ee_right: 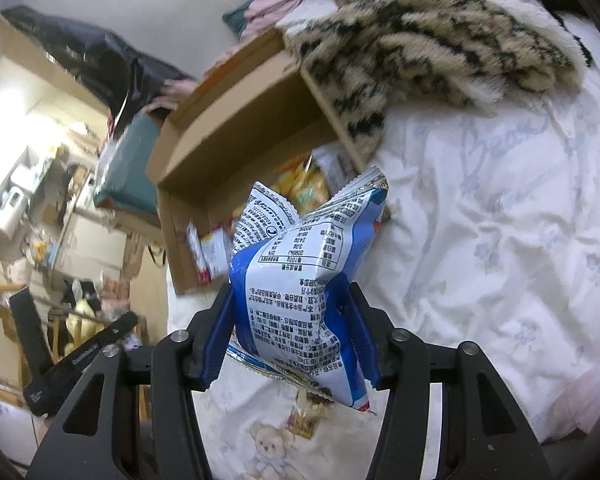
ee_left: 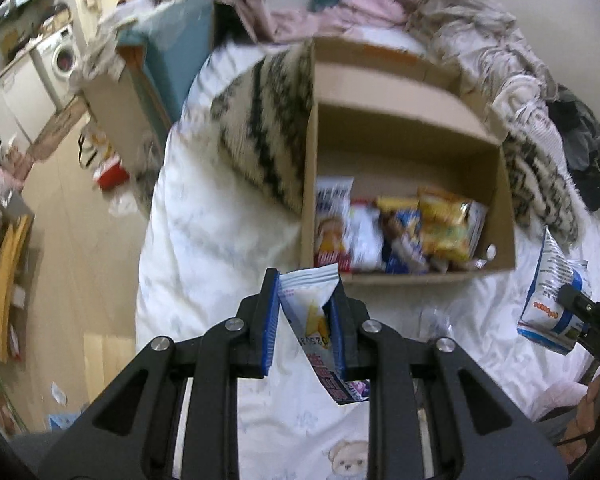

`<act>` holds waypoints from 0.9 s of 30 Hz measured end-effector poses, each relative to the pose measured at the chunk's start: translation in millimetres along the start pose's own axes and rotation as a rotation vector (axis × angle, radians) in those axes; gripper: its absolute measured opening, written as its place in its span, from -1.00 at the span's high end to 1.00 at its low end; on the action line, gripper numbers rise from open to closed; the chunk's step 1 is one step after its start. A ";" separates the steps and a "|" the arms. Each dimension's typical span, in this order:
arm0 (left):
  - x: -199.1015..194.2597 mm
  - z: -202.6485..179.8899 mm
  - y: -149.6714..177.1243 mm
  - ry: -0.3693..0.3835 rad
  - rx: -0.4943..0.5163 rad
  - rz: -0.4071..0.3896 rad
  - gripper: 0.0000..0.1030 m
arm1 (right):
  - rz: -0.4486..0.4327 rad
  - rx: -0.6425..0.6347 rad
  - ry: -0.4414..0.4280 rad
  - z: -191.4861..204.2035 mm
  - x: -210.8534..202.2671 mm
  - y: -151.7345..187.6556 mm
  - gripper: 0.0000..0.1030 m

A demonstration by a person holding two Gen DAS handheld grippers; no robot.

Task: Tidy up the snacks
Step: 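Carry both held snacks over the cardboard box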

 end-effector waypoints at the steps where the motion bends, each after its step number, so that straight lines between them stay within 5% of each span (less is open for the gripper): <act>1: 0.9 -1.9 -5.2 0.003 0.010 -0.008 0.63 | -0.012 0.011 0.000 -1.5 0.3 -6.1 -0.09; 17: 59.4 -59.1 -63.5 0.024 0.162 -0.077 0.62 | -0.010 -0.119 -0.018 22.5 65.5 -53.2 -0.09; 27: 112.5 -88.3 -69.0 0.025 0.207 -0.038 0.62 | 0.070 -0.216 -0.014 28.7 110.5 -54.2 -0.10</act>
Point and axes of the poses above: each gripper's, at about its wrist camera, not at the fingertips, and x roughly the way its jaws point, z to its left, y to its underside, the point moved 8 cm from there along x, roughly the way its jaws point, and after that the axes turned 14 degrees about -z, right-handed, at the moved point
